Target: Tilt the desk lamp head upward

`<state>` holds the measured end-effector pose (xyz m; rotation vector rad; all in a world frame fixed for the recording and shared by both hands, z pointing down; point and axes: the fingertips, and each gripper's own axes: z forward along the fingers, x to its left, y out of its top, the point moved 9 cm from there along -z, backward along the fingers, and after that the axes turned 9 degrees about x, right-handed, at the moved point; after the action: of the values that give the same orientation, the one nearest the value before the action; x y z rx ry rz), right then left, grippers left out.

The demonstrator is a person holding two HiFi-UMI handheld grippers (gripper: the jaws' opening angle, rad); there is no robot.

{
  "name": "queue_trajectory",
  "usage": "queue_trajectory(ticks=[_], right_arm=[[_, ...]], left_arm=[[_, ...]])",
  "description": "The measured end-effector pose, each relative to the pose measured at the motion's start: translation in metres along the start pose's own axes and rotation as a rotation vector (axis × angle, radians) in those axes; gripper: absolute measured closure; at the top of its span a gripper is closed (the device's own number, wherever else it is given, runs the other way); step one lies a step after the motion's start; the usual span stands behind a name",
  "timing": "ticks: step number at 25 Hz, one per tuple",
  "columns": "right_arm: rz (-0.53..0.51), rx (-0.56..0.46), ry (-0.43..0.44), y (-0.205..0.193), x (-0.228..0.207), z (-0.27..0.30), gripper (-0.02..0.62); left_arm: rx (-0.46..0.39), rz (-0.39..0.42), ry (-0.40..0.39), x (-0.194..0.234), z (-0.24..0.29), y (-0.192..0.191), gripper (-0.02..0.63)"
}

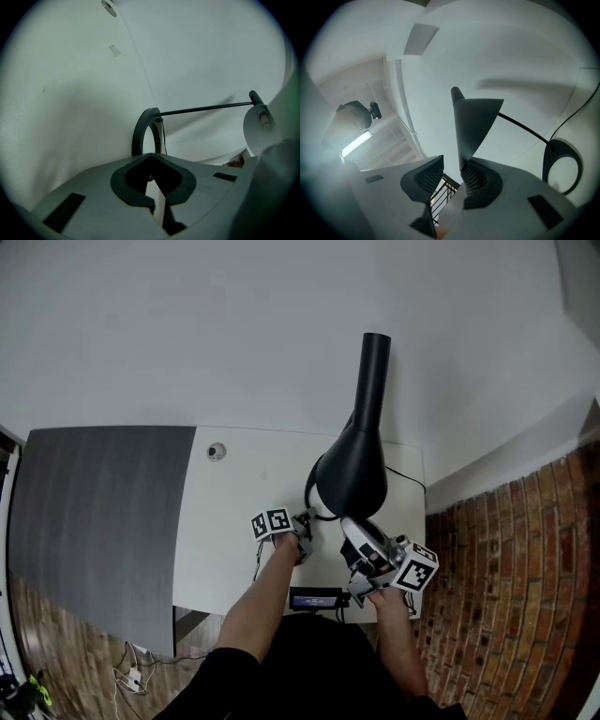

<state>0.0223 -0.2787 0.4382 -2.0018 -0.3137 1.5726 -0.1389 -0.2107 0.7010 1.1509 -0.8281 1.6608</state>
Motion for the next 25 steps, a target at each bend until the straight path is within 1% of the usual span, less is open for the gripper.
queue_trajectory(ticks=[25], right_arm=[[-0.135,0.023,0.063,0.015,0.054,-0.003,0.479]], left_arm=[[0.001,-0.001,-0.002,0.000,0.001,-0.002,0.595]])
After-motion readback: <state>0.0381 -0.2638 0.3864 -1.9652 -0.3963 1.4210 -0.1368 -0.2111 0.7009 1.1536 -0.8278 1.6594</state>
